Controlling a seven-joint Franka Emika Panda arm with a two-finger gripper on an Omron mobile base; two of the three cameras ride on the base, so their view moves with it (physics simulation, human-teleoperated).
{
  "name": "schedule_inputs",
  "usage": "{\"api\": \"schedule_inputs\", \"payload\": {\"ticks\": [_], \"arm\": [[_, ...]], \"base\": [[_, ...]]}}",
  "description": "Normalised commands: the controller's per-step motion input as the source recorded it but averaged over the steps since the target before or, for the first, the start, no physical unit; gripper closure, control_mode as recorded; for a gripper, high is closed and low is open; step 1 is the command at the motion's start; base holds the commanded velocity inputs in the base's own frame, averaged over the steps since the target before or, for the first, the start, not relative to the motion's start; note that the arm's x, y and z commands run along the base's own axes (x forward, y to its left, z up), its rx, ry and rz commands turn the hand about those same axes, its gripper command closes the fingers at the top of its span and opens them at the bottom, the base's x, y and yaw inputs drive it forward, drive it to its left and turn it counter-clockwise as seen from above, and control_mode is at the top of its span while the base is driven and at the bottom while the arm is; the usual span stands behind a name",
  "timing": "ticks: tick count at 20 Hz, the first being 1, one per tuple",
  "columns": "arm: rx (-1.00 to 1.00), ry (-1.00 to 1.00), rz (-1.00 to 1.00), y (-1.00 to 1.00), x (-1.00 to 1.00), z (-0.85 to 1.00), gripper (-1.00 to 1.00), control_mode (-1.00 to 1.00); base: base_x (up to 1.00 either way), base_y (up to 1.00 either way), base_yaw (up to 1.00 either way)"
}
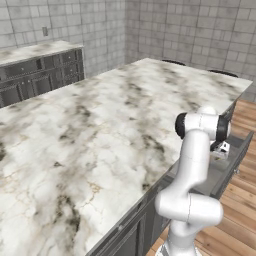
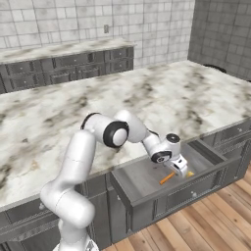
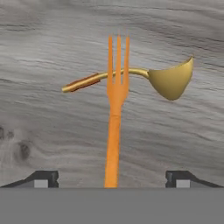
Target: Organize the utensils by type. Pick up the wooden spoons from the counter and place them in the open cabinet. Then pick up the metallic utensils from the counter and place them in the open drawer.
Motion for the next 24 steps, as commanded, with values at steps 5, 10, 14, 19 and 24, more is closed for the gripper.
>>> {"api": "schedule_inputs", "payload": {"ticks": [5, 10, 14, 19, 24], "arm": [[0.00, -0.04, 0.05, 0.10, -0.51, 0.86, -1.00, -1.00], [0.00, -0.09, 0.00, 0.20, -0.75, 0.94, -1.00, -1.00], [-0.01, -0.06, 0.00, 0.49, -0.59, 1.00, -1.00, -1.00], [-0.07, -0.05, 0.00, 0.58, -0.56, 0.90, -1.00, -1.00], [-0.10, -0.09, 0.00, 0.50, -0.72, 0.71, -1.00, -1.00]], "base": [[0.00, 0.00, 0.00], [0.00, 0.00, 0.00], [0.00, 0.00, 0.00], [0.00, 0.00, 0.00], [0.00, 0.00, 0.00]]}}
